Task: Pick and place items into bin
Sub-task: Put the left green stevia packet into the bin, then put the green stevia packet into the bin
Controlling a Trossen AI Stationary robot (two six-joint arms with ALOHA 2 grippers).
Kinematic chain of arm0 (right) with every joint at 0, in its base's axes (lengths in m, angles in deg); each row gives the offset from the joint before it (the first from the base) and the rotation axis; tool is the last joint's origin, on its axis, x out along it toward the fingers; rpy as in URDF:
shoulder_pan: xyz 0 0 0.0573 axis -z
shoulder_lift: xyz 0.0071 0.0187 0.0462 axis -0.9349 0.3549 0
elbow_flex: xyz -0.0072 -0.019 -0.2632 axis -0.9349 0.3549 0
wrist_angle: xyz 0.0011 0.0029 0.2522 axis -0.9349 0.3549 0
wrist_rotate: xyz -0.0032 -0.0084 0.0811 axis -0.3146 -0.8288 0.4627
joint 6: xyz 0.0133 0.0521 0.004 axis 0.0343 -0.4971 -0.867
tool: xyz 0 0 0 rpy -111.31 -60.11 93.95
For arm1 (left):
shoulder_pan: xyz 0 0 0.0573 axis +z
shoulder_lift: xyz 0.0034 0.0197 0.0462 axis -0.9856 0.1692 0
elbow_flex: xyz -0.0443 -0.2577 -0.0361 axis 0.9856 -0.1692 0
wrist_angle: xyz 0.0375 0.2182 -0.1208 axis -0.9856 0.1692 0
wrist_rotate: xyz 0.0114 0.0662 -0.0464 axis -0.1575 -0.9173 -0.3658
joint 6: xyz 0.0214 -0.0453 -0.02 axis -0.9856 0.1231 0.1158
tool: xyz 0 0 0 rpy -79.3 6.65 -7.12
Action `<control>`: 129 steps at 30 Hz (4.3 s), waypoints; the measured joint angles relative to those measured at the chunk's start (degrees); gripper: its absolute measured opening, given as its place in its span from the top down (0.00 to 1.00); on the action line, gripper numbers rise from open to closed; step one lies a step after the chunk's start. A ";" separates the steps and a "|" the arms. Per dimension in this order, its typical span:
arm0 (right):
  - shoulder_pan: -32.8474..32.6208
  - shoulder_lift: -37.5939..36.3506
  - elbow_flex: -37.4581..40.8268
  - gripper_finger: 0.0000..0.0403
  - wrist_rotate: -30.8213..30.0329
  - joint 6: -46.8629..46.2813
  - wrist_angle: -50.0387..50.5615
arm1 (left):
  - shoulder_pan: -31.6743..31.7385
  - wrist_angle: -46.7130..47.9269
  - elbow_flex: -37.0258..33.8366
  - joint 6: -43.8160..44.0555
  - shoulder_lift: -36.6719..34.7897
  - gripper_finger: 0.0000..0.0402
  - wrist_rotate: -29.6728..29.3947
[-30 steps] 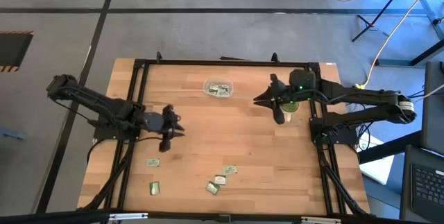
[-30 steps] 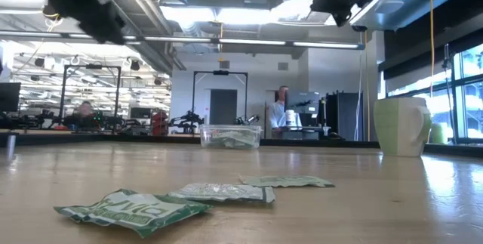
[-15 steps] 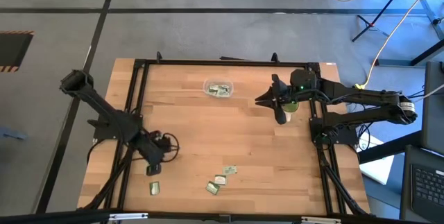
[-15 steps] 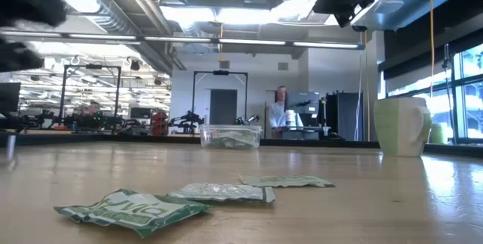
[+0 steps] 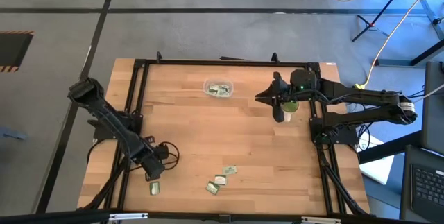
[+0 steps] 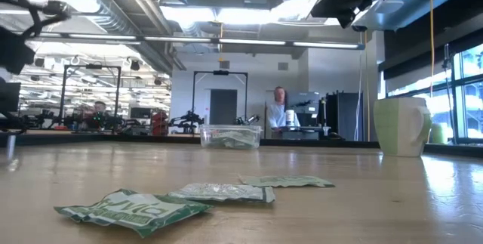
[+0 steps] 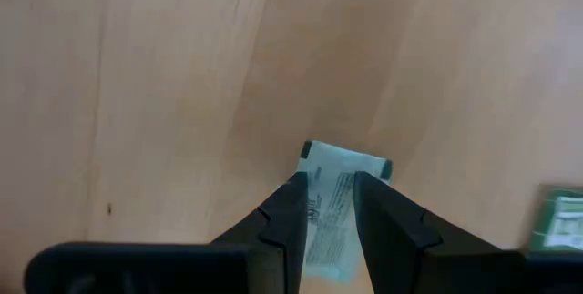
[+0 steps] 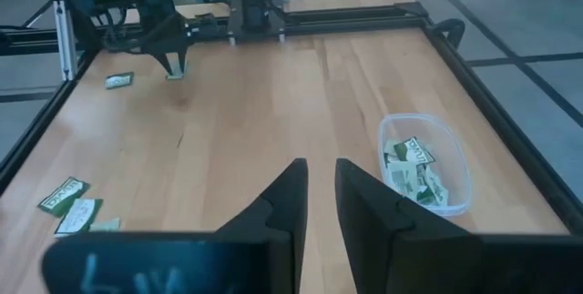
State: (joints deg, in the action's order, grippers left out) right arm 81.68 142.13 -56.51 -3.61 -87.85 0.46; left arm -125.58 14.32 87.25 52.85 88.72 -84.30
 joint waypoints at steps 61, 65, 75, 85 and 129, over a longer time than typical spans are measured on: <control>-0.01 0.13 0.00 0.84 0.04 4.64 2.25 | 73.33 -42.38 16.31 -75.08 16.85 0.98 0.57; 0.00 0.13 0.00 0.84 0.04 4.69 2.25 | 73.59 -42.57 16.28 -75.95 18.16 0.96 0.60; -0.02 0.13 0.00 0.84 0.04 4.80 2.41 | 73.57 -42.50 16.28 -76.13 18.17 0.84 -1.07; -0.02 0.13 0.00 0.84 0.14 5.04 2.64 | 71.98 -42.02 15.89 -76.00 4.29 0.80 5.27; -33.68 51.74 -12.26 0.84 -3.02 6.46 -13.52 | 50.12 -83.23 -30.95 -58.13 -40.86 0.81 -2.04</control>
State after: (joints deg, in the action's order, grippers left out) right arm 48.00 193.87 -68.76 -6.63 -81.39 -13.07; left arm -75.46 -68.91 56.31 -5.28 47.86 -86.34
